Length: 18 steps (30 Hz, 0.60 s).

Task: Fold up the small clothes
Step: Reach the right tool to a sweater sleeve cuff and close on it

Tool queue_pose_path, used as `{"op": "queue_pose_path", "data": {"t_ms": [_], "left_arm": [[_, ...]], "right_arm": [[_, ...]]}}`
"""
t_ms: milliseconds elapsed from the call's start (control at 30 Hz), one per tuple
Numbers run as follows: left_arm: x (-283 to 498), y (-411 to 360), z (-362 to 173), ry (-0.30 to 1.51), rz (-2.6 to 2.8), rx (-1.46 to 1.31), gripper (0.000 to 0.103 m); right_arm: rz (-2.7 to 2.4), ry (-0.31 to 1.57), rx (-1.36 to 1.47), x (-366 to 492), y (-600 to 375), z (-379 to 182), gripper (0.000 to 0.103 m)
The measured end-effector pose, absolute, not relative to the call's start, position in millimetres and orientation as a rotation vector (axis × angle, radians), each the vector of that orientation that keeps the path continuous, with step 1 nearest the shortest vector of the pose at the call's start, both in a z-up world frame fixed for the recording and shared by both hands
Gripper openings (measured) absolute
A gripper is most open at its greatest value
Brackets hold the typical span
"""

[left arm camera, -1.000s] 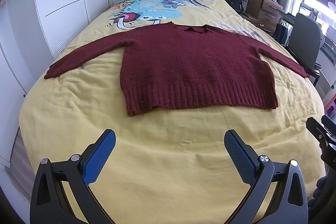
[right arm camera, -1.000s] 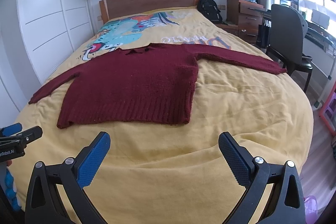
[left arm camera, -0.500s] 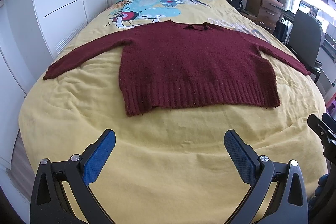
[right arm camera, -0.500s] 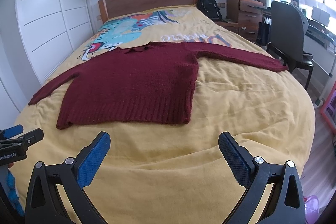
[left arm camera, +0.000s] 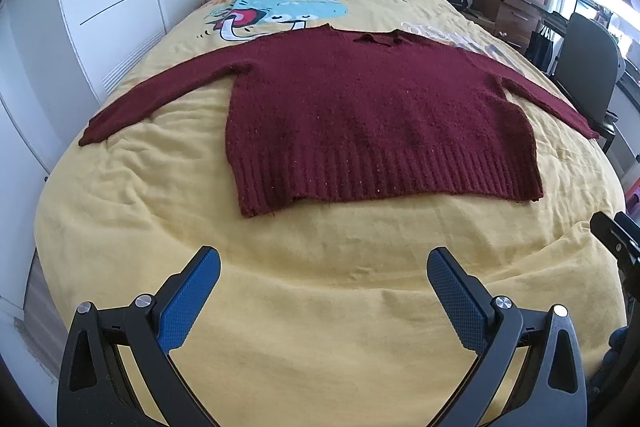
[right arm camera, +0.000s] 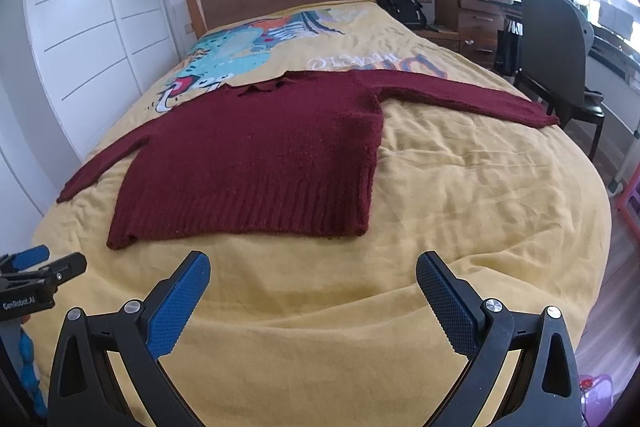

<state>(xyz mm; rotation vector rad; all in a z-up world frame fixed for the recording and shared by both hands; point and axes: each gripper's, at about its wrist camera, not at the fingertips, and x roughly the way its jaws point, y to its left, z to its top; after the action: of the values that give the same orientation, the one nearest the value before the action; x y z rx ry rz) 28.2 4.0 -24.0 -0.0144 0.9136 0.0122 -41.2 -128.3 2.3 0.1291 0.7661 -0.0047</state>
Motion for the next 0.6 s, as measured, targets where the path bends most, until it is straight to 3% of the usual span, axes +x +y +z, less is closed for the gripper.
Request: {"op": "queue_pose_path", "data": {"t_ms": [600], "left_arm": [[87.5, 27.3, -12.2, 0.949, 0.057, -0.084, 0.102]], "right_arm": [[-0.136, 0.764, 0.240, 30.3, -225.0, 13.8, 0.103]]}}
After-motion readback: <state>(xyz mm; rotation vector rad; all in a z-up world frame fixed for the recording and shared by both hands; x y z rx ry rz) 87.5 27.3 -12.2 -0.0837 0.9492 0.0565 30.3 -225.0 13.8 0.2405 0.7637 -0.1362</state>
